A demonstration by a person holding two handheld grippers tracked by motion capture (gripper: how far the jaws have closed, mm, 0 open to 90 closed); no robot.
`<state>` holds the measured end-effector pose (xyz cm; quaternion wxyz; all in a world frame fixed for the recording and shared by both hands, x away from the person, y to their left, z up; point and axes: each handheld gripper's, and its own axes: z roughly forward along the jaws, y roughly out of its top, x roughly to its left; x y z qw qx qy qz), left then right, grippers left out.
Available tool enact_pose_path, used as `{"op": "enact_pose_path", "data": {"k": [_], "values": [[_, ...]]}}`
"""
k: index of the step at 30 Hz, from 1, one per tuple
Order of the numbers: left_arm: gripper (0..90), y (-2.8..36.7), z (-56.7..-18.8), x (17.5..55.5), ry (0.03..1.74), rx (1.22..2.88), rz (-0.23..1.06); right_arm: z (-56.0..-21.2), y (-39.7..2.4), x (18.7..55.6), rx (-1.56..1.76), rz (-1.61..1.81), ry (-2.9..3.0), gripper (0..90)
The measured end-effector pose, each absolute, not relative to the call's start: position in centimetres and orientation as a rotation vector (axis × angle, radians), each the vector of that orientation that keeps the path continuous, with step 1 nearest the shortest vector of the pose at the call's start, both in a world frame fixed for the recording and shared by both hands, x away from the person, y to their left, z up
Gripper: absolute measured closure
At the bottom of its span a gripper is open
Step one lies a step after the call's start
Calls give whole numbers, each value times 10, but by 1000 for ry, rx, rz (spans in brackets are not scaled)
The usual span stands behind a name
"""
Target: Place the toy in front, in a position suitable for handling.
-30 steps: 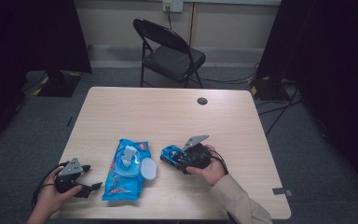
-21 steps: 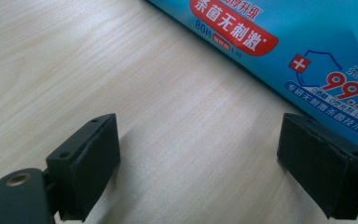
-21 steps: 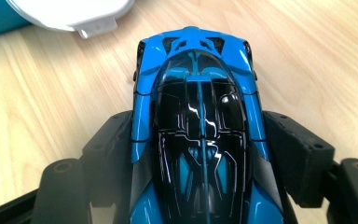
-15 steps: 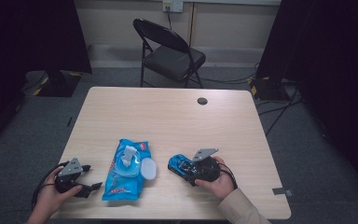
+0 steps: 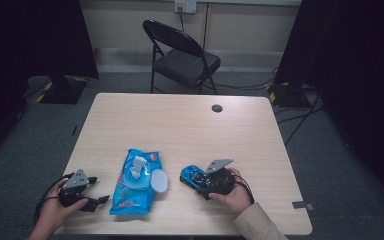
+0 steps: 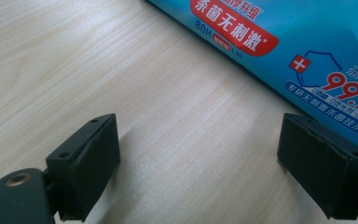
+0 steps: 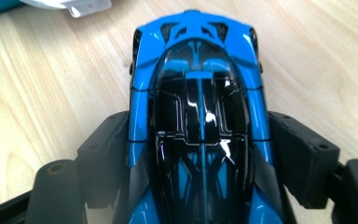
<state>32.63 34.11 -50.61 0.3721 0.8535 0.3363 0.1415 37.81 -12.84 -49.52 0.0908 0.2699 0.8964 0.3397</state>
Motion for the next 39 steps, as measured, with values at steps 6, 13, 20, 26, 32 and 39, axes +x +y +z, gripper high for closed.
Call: {"op": "enact_pose_path", "data": {"k": [6, 13, 20, 26, 32, 39], "values": [[124, 341, -506, 326, 862, 2188, 363, -491, -126, 379, 800, 1031, 2664, 207], [109, 340, -506, 327, 857, 2191, 354, -482, -126, 377, 793, 1049, 2643, 184], [171, 344, -504, 327, 872, 2185, 352, -466, -130, 375, 805, 1124, 2602, 185], [204, 346, -496, 324, 859, 2196, 340, -465, -122, 373, 794, 1130, 2608, 184], [203, 345, -480, 318, 829, 2165, 339, -467, -111, 371, 779, 1147, 2627, 184], [203, 336, -466, 313, 798, 2175, 304, -465, -100, 367, 780, 1186, 2635, 189]]}}
